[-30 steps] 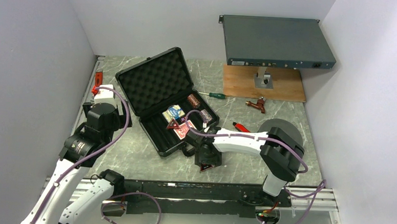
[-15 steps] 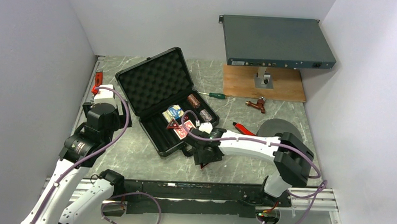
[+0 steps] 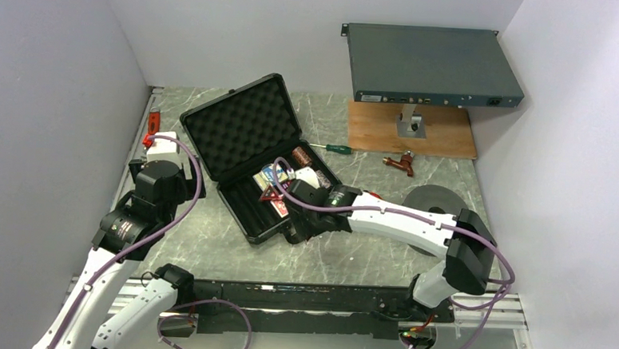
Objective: Pack up texas hold em set
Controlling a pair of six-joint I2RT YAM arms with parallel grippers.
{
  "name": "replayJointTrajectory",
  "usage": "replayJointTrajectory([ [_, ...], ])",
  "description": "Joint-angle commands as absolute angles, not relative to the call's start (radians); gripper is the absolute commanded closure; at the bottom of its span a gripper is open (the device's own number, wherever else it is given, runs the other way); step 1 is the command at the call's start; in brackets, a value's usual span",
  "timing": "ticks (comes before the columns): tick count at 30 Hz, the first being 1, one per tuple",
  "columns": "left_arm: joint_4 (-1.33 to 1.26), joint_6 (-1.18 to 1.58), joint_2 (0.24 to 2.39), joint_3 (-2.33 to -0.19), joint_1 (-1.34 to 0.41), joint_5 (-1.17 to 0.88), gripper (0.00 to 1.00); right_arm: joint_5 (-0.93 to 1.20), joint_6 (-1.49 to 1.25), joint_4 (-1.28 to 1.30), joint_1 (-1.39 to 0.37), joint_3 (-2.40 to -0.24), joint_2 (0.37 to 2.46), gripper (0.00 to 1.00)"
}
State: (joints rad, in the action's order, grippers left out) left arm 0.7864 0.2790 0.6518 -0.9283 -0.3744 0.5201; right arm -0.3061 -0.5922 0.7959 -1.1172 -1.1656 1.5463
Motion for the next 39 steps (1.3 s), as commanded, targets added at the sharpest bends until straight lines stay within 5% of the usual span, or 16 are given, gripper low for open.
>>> replayJointTrajectory([
  [1,0.768,0.290,0.647,-0.942,-0.370,0.531,0.05,-0.357,-0.459,0.808,-1.088,-1.276,1.527,1.00],
  [21,0.760,0.287,0.645,-0.939,-0.370,0.522,0.05,-0.199,-0.212,0.705,-0.809,-1.522,1.648,1.00],
  [39,0.762,0.286,0.638,-0.939,-0.370,0.524,0.05,-0.194,-0.156,0.727,-0.758,-1.724,1.888,1.00],
])
